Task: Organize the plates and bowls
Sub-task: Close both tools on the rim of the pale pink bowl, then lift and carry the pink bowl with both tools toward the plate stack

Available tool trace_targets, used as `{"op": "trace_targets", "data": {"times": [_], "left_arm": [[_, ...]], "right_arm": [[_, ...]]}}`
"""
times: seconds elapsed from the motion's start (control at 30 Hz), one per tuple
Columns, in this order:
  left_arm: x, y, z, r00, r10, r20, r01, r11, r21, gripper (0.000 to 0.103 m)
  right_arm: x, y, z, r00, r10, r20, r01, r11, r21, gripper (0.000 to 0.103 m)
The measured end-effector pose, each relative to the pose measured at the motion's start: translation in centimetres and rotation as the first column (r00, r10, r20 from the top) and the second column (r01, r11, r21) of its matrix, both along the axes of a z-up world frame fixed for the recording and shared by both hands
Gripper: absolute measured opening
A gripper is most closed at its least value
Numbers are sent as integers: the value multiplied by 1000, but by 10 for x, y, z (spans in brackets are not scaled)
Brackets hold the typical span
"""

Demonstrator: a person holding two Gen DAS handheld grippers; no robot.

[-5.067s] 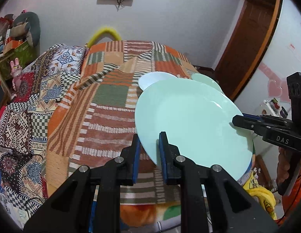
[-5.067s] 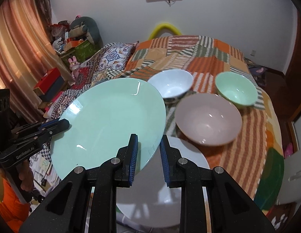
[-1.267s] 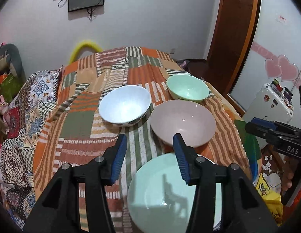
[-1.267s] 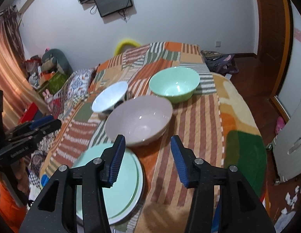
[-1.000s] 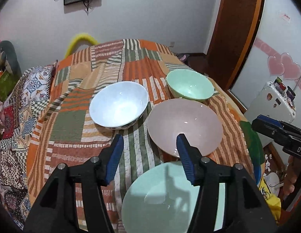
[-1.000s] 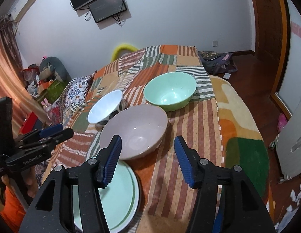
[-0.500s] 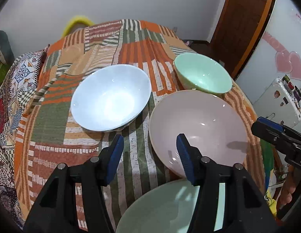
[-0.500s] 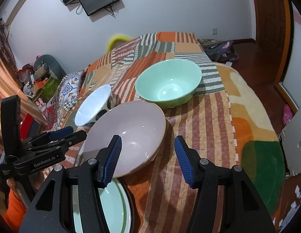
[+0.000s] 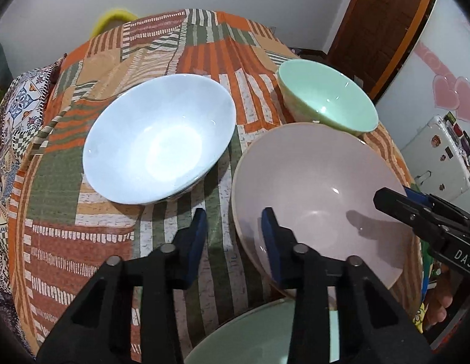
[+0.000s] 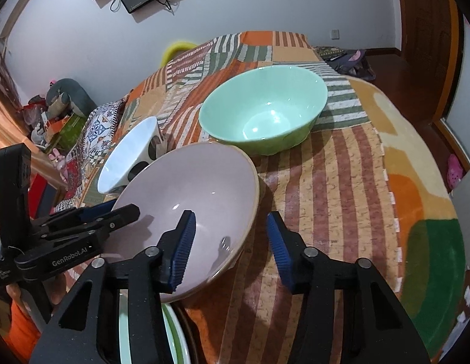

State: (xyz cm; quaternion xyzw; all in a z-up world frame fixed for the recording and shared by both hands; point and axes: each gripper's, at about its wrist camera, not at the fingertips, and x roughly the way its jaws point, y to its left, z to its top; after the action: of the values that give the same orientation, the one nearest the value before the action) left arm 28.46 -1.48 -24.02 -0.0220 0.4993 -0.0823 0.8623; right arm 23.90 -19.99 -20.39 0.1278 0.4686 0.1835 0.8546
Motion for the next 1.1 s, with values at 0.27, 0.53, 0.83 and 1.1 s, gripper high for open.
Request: {"op": "trace_targets", "data": {"times": [0.27, 0.53, 0.83, 1.1], "left_arm": [[3, -9, -5, 999, -38, -11, 38, 999, -4, 16], [0, -11, -1, 999, -37, -12, 37, 999, 4, 16], [-13, -18, 17, 998, -57, 12, 57, 998, -3, 16], [-35, -23, 43, 996, -74, 48, 74, 997, 0, 16]], "right_arm": [[1, 6, -6, 1000, 17, -16, -17, 1000, -21, 28], [2, 8, -4, 999, 17, -34, -18, 999, -40, 27], [-2, 3, 1, 999, -3, -41, 1, 999, -48, 27], [-17, 2, 22, 1000, 4, 3, -4, 998, -65, 27]]}}
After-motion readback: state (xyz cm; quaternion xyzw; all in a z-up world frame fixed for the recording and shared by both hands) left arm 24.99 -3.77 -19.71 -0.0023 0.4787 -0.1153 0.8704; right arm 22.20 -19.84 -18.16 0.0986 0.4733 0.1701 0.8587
